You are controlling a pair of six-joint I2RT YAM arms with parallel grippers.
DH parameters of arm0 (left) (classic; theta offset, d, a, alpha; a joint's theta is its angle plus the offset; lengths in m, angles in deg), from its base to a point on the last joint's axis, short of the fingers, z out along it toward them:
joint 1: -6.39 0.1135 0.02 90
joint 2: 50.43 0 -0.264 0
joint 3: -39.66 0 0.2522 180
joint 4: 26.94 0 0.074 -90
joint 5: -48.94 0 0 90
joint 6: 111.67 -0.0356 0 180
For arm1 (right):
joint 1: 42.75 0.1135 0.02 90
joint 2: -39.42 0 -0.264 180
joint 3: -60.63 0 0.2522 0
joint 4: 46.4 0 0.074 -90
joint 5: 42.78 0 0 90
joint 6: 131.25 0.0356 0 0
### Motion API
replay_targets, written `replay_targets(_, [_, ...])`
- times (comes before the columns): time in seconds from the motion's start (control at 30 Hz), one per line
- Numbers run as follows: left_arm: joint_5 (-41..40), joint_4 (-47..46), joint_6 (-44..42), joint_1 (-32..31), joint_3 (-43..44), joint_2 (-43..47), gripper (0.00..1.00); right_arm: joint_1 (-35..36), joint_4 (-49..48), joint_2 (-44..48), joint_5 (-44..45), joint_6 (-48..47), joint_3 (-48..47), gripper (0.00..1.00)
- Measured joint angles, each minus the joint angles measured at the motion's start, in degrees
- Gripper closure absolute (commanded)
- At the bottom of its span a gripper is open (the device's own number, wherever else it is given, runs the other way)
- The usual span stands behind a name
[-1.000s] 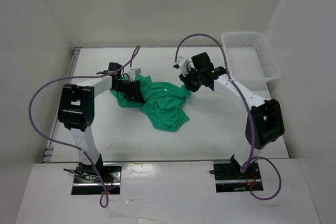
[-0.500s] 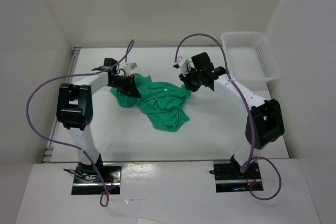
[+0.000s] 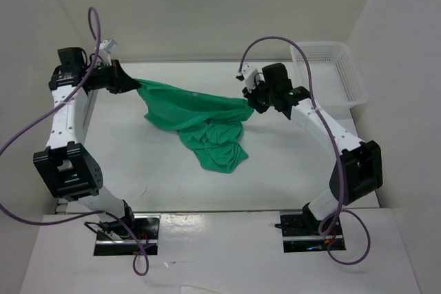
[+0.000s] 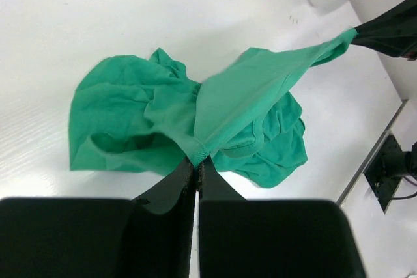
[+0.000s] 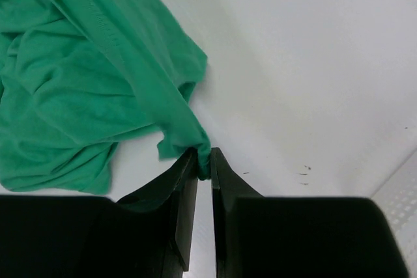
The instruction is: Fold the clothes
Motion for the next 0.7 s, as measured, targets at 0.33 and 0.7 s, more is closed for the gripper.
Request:
replay_targets(0.33, [2.8, 5.1, -5.3, 5.7, -8.4, 2.1, 0.91, -1.7, -1.9, -2.0, 4.8, 1.5, 2.4, 0.57])
replay_targets(0.7, [2.1, 9.3, -8.9, 5.5, -9.3, 1.6, 0.91, -2.9, -0.4, -8.3, 0.9, 3.0, -1.9, 0.42])
